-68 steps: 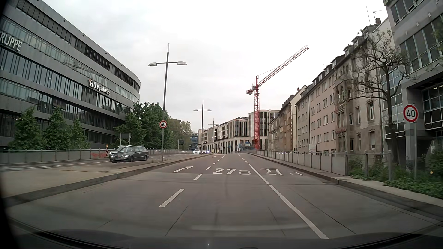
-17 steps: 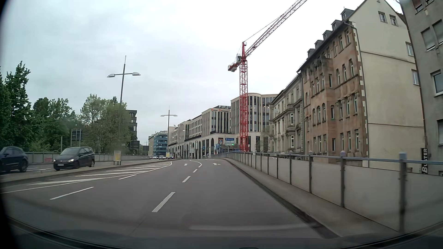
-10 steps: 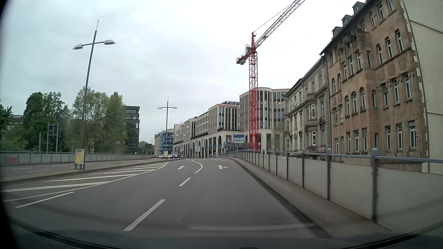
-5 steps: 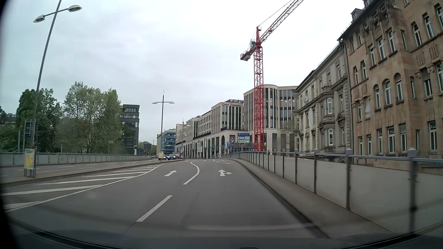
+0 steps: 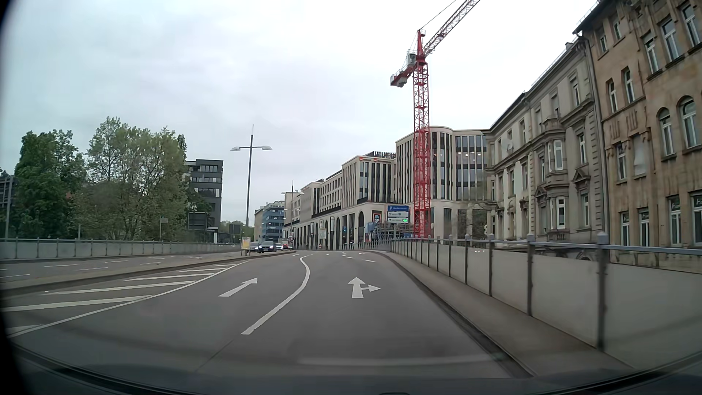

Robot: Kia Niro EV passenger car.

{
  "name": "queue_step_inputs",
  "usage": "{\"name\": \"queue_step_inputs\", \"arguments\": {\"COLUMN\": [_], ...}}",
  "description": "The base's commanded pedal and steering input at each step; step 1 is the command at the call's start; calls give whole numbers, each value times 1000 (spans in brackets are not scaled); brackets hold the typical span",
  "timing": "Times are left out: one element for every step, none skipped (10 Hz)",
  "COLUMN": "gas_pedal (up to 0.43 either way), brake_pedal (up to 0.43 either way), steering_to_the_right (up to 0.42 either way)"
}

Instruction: Follow the waypoints while adhering to traffic rules and regulations

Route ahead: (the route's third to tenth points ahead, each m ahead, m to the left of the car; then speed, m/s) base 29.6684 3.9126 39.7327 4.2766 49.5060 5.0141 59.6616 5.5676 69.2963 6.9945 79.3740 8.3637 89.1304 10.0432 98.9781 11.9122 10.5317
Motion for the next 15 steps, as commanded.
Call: {"name": "queue_step_inputs", "arguments": {"gas_pedal": [110,98,98,98,98,98,110,110,110,110,110,110,110,110,110], "brake_pedal": [0,0,0,0,0,0,0,0,0,0,0,0,0,0,0], "steering_to_the_right": [-21,-22,-23,-23,-23,-23,-22,-23,-24,-24,-23,-22,-20,-18,-17]}}
